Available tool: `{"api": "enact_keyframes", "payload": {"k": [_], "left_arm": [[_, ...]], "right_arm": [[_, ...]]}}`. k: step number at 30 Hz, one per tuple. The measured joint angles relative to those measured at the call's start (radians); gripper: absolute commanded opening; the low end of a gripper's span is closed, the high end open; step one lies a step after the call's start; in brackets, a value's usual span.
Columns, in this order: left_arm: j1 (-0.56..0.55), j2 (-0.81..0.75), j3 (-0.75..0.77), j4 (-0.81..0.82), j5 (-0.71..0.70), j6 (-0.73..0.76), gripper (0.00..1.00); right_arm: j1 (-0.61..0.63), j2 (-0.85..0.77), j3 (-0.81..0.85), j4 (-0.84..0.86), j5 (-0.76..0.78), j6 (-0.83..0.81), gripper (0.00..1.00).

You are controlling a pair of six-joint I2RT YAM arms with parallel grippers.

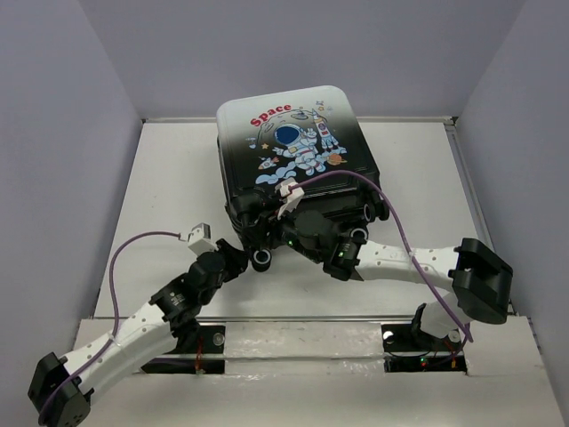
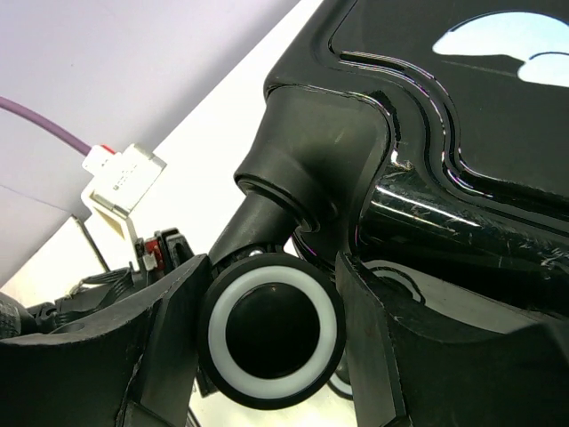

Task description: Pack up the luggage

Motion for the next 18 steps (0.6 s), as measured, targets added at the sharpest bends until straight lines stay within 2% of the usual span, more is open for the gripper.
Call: {"api": "enact_keyframes", "payload": {"k": [4, 9, 13, 18], "left_arm": [[-0.002, 0.046, 0.000, 0.122, 0.012, 0.046, 0.56], [-0.006, 0.182, 0.012, 0.266, 0.011, 0.118, 0.55], [-0.014, 0.266, 0.034, 0.320, -0.007, 0.164, 0.53], [-0.019, 0.286, 0.046, 0.365, -0.037, 0.206, 0.51]], "right_arm": [[0.000, 0.000, 0.000, -0.001, -0.002, 0.000, 0.07], [-0.001, 0.000, 0.000, 0.000, -0.008, 0.001, 0.07], [-0.002, 0.000, 0.000, 0.000, -0.018, 0.002, 0.07], [-0.003, 0.000, 0.000, 0.003, -0.039, 0.007, 0.07]]}}
